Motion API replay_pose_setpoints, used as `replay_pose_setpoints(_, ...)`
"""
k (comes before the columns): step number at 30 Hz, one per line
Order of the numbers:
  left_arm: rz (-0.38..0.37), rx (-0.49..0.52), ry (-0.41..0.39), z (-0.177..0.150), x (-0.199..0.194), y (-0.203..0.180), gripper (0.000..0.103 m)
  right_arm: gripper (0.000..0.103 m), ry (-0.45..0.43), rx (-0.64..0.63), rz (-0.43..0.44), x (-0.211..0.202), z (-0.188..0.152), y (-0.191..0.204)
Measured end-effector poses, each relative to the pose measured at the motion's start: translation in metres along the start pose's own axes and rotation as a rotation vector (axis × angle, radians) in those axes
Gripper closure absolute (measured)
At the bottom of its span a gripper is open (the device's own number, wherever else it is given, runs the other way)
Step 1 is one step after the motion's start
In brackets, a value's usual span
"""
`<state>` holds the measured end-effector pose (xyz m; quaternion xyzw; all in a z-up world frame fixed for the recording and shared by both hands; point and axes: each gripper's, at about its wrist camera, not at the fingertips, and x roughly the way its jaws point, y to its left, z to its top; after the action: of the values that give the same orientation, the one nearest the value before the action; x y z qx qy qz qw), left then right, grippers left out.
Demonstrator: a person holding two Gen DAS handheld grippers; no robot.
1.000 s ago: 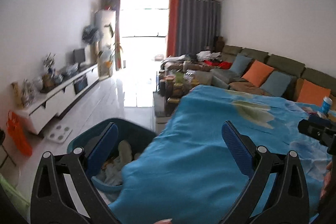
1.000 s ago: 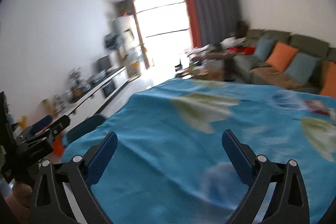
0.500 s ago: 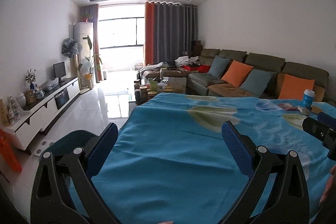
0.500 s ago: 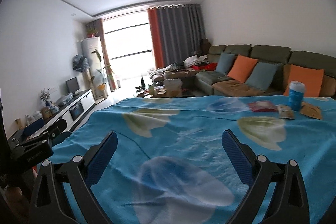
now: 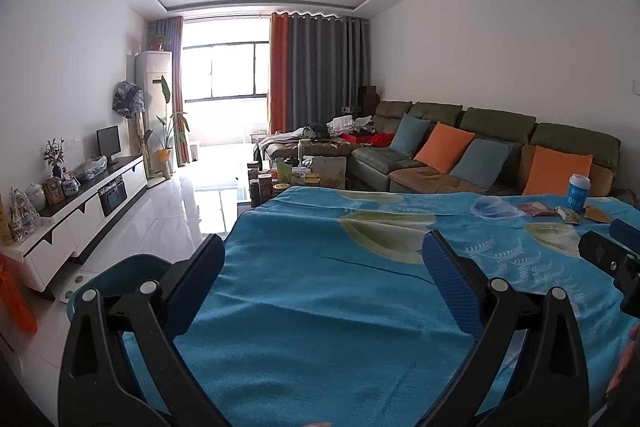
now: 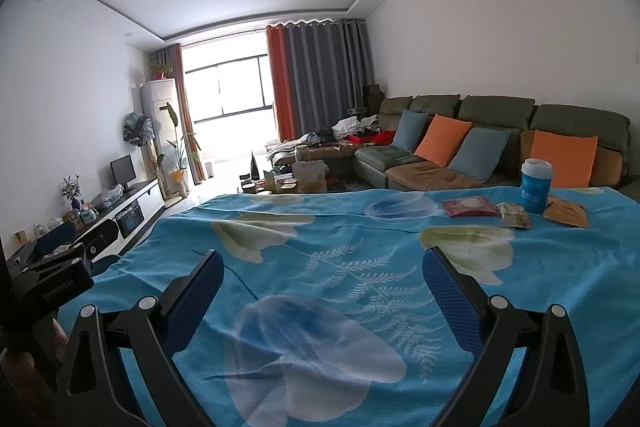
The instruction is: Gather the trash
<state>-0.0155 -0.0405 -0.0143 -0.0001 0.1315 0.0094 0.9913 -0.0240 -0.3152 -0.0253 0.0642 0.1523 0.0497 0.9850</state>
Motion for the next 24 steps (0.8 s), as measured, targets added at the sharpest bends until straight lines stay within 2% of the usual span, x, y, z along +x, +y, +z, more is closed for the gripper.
replay_pose_setpoints(24,0.019,-0.008,-0.016,0.0,-0.009,0.0,0.006,0.007,-0.02,-0.01,-0.023,-0.012,-0.001,0.003)
